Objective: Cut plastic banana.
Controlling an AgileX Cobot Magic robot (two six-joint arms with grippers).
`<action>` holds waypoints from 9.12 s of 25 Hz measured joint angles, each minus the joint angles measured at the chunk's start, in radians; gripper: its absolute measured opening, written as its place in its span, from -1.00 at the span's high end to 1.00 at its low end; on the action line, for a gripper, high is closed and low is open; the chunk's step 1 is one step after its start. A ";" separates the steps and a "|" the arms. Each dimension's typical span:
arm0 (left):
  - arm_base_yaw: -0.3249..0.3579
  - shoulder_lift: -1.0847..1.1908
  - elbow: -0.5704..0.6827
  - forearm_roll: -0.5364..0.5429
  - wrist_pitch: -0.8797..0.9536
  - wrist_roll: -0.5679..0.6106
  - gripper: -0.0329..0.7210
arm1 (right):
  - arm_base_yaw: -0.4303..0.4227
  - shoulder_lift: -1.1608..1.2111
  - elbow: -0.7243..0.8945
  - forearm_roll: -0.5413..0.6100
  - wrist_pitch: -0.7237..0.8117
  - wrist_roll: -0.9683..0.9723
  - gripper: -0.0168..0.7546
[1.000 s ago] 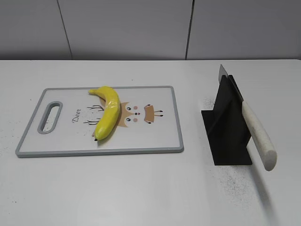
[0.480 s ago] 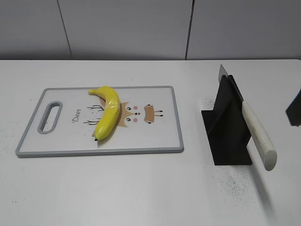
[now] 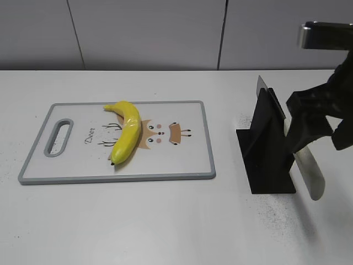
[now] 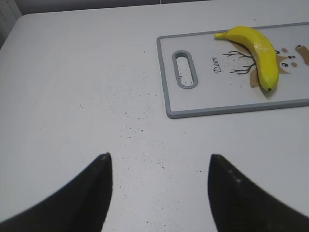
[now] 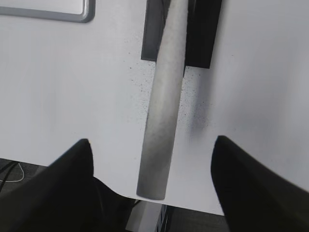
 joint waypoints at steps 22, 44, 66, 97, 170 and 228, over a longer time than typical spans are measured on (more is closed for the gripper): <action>0.000 0.000 0.000 0.002 0.000 0.000 -0.64 | 0.000 0.238 0.000 -0.050 -0.061 0.061 -0.14; 0.000 0.000 0.000 0.003 0.000 0.000 -0.60 | 0.004 0.192 -0.001 -0.011 -0.063 0.131 0.55; 0.000 0.000 0.000 0.003 0.000 0.000 -0.56 | 0.004 0.040 -0.100 -0.093 0.027 0.155 0.55; -0.005 0.432 -0.091 -0.062 -0.235 0.222 -0.54 | 0.004 0.231 -0.499 -0.084 0.067 -0.408 0.55; -0.298 1.931 -0.953 -0.282 -0.326 1.229 0.98 | 0.007 0.815 -0.837 0.363 -0.063 -1.719 0.55; -0.294 1.870 -1.098 -0.394 -0.104 1.237 -0.59 | 0.018 0.808 -1.056 0.219 0.162 -1.477 0.55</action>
